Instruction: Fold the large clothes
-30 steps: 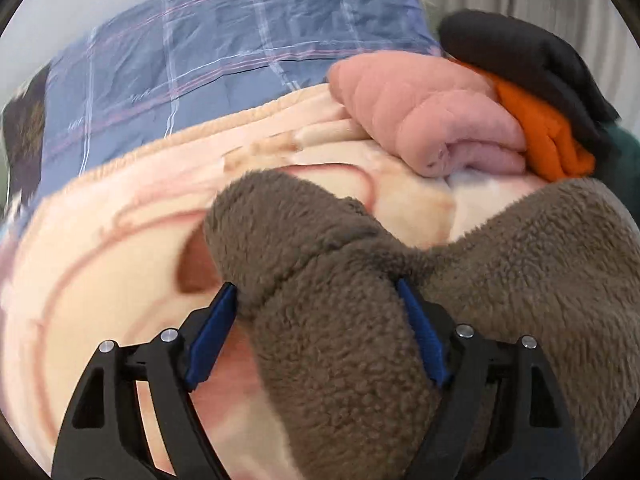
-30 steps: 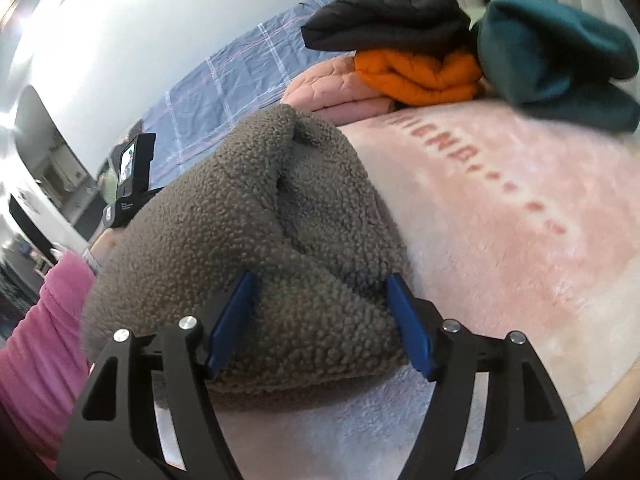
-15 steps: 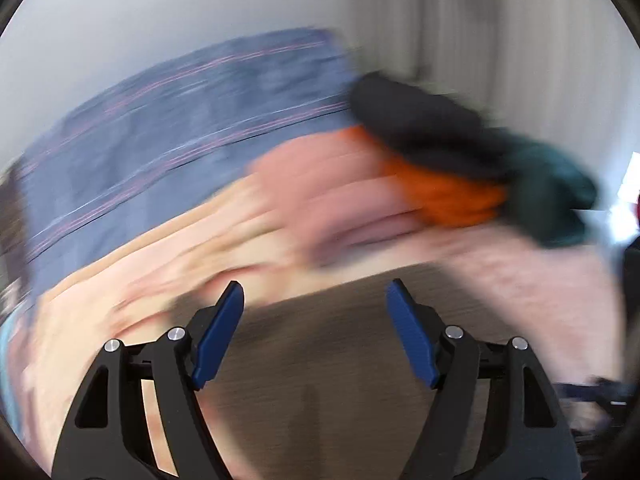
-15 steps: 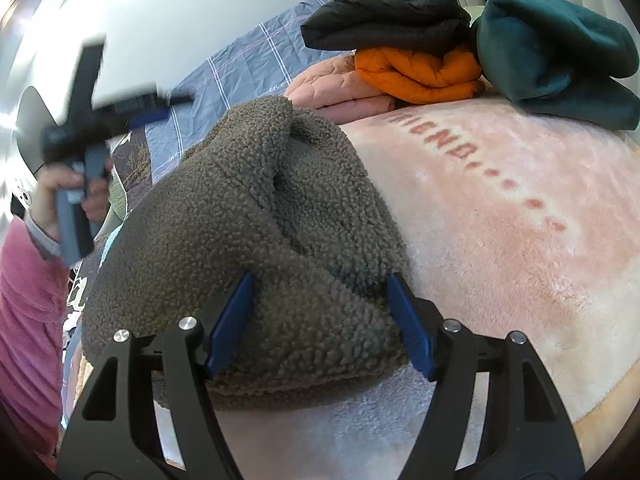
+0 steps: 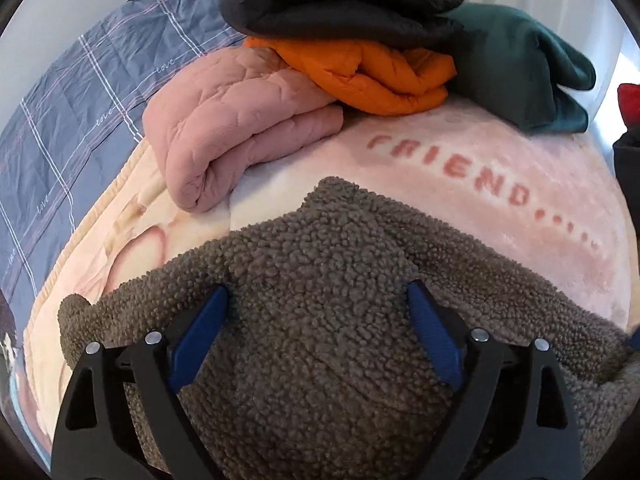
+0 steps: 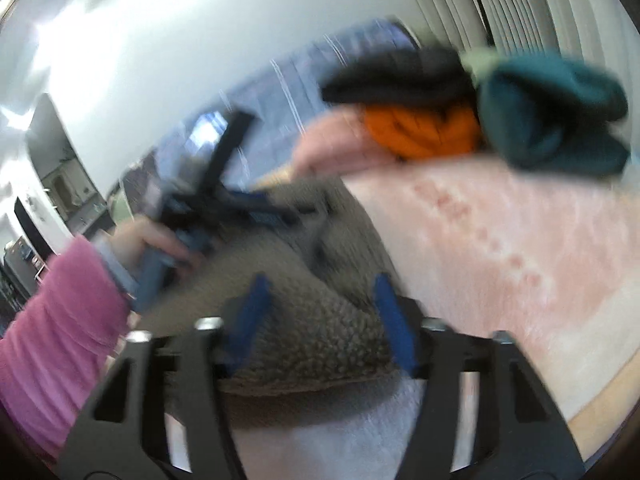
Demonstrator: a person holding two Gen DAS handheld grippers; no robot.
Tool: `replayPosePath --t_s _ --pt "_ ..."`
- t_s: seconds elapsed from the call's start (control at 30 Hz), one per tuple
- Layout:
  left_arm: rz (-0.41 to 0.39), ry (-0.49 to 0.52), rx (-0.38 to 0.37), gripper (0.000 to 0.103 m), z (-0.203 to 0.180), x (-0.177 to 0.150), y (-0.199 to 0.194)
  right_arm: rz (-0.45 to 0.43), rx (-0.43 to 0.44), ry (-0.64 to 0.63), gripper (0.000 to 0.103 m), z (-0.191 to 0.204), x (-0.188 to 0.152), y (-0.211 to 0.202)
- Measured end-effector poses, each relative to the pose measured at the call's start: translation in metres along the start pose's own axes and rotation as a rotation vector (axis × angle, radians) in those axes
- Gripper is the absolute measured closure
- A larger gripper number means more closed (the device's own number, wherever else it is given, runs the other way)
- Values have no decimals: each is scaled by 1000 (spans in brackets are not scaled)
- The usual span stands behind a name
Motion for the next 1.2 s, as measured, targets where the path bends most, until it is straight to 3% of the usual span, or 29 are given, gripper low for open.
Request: replayPosePath --t_s 0.07,0.13,0.2,0.27,0.33,0.47,0.57,0.67,0.8,0.9,1.0,1.07,1.1,1.17,1.2 --pt "-2 -9 -4 11 -1 3 4 1 25 -37 62 11 2 2" --pt "-18 -9 10 9 -2 5 1 110 -4 -47 63 9 -18 31" --pt "-72 -12 44 9 0 7 -11 135 -25 -11 60 -2 -38 52" --pt "-186 -49 107 9 10 10 -47 134 26 43 59 -7 -40 50" --pt "-258 -89 107 9 18 7 -82 146 47 78 59 -10 -41 46" --pt "-407 -90 86 5 26 -41 -172 140 51 66 58 -10 -43 47" --pt "-429 -52 47 3 6 -105 -203 129 40 56 57 -8 -41 48" --pt "-362 59 40 2 -28 -187 -194 123 33 41 57 -6 -39 45" --pt "-247 30 108 2 -39 -236 -159 123 35 42 57 -6 -39 43" --pt "-252 -49 195 2 -32 -229 -134 121 28 36 56 -5 -39 41" --pt "-303 -153 208 2 -26 -206 -121 114 7 22 56 -3 -40 39" --pt "-316 -179 292 1 -16 -196 -110 105 -14 10 55 -2 -41 38" --pt "-315 -173 313 1 -13 -195 -106 102 -34 -1 52 -2 -41 39" --pt "-307 -147 363 1 -1 -203 -103 108 -65 -2 36 -7 -45 41" --pt "-293 -131 396 1 9 -213 -104 121 -32 15 35 -7 -47 45"
Point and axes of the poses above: each gripper's, at about its wrist camera, not at the fingertips, and y roughly the way its jaws point, z to its left, x to its top, the point moved 9 cm from there along y, roughly the way its jaws point, and after that the axes turned 11 degrees about -y, right-handed, at the moved point
